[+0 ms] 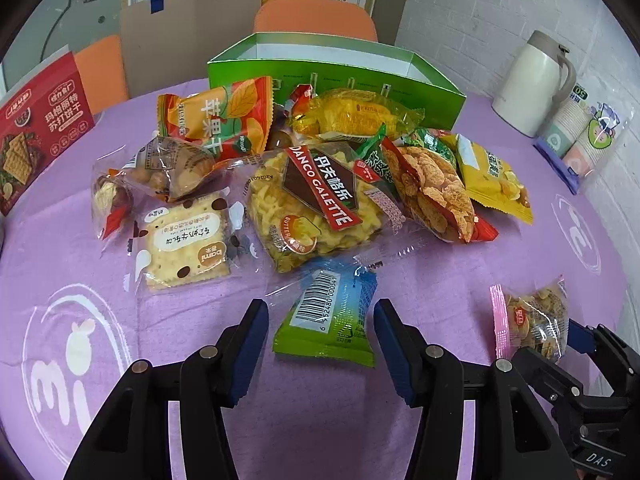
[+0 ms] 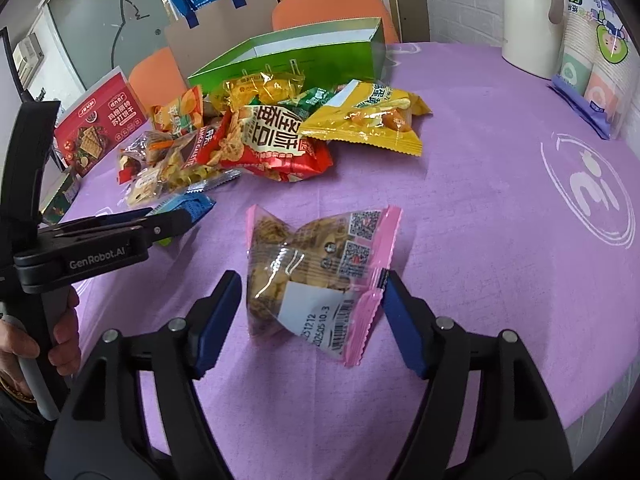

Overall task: Organize snacks
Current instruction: 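Grasp the pink-edged nut bag with the right gripper while the left grasps the green-blue candy, then carry both held snacks into the green box and open both grippers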

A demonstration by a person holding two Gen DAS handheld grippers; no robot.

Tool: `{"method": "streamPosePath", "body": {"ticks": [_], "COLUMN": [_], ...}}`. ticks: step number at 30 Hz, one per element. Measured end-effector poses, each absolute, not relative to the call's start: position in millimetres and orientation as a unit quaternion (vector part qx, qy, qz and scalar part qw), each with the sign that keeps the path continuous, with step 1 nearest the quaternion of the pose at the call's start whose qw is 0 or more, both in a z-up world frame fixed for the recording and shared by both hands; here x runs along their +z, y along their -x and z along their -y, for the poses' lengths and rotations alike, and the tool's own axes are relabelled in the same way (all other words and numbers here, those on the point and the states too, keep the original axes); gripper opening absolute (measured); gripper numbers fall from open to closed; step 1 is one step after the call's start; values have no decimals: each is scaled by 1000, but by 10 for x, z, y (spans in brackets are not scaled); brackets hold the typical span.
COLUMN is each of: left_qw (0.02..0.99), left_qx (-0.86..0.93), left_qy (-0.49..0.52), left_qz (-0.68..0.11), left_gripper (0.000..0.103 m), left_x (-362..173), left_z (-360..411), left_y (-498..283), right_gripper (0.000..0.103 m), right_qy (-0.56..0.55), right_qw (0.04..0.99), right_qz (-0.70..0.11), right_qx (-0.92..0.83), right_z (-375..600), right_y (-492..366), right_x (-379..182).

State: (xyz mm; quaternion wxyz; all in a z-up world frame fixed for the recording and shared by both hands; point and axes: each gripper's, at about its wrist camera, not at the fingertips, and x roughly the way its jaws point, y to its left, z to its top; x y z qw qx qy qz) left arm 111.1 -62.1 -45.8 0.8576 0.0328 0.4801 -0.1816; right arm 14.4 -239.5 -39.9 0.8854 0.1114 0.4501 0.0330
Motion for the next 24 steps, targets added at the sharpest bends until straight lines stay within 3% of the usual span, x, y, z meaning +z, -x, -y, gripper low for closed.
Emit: {"method": "streamPosePath", "body": {"ticks": [3, 5, 9, 17, 18, 19, 24], "left_qw": [858, 859, 857, 880, 884, 886, 892], "left_qx": [-188, -190, -202, -224, -227, -232, -229], "left_qy": [-52, -50, -24, -19, -17, -14, 6], "left_qz": [-476, -474, -474, -418, -408, -402, -389], "left_gripper": [49, 44, 40, 36, 33, 5, 6], "left_x": [-490, -484, -442, 95, 191, 280, 539], "left_z": [677, 675, 587, 390, 372, 356, 258], "left_y": [-1076, -1055, -990, -682, -674, -692, -915], "right_gripper": [73, 58, 47, 47, 47, 47, 47], "right_qy": [-104, -120, -119, -122, -120, -120, -112], "right_qw": [885, 883, 886, 911, 915, 918, 927], "right_qz": [-453, -452, -446, -380, -371, -363, -342], "right_qx": [27, 43, 50, 102, 106, 108, 104], "right_z": [2403, 2413, 2376, 2328, 2330, 2338, 2348], "right_y": [-130, -117, -50, -15, -46, -88, -279], "right_x": [-429, -429, -369, 232, 308, 386, 579]}}
